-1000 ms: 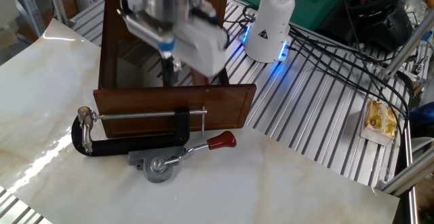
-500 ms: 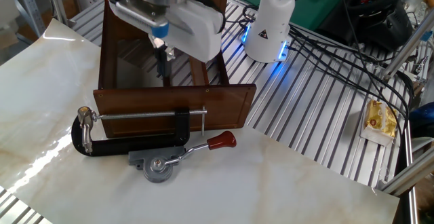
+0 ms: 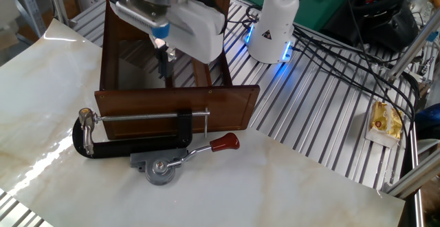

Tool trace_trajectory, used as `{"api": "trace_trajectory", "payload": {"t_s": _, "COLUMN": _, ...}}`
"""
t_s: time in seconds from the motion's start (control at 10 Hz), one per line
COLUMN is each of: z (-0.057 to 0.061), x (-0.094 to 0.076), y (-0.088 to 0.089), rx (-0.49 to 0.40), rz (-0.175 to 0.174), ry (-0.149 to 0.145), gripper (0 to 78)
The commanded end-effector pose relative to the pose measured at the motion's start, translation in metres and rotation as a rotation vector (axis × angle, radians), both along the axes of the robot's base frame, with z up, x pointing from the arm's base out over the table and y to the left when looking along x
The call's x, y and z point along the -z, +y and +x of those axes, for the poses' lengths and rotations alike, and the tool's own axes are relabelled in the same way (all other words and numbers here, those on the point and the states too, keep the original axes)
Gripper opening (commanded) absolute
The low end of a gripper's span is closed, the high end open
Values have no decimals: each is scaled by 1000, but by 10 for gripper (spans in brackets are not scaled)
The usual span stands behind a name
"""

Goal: Turn off the water tap

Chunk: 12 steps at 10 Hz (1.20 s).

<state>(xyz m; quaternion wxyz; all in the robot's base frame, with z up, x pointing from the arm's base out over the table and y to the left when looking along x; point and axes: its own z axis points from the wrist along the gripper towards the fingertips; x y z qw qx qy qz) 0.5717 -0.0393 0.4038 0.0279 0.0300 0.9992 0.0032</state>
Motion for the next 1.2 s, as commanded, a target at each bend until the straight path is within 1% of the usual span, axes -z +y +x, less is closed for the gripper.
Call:
{"api": "trace_trajectory", "payload": {"t_s": 0.1, "z": 4, "x": 3, "y": 3, "rx": -60, "rz": -133, "ry": 54, "gripper": 0}}
{"api": "trace_trajectory", "payload": {"t_s": 0.3, "z": 6, "x": 6, "y": 5, "rx": -60, "rz": -95, "ry": 53, "gripper": 0}}
{"api": "trace_trajectory", "payload": {"t_s": 0.4, "z": 3, "x": 6, "y": 5, "rx": -64, "rz": -56, "ry": 70, "gripper": 0}}
{"api": "trace_trajectory", "payload": {"t_s": 0.5, "z": 0, "x": 5, "y": 6, "rx": -64, "rz": -52, "ry": 78, "gripper": 0}}
{"api": "trace_trajectory", "payload": {"t_s": 0.7, "z": -3, "x": 4, "y": 7, "rx": -59, "rz": -29, "ry": 83, "gripper": 0}}
{"api": "trace_trajectory", "payload": {"t_s": 1.2, "z": -3, "x": 4, "y": 7, "rx": -67, "rz": -38, "ry": 83, "gripper": 0}}
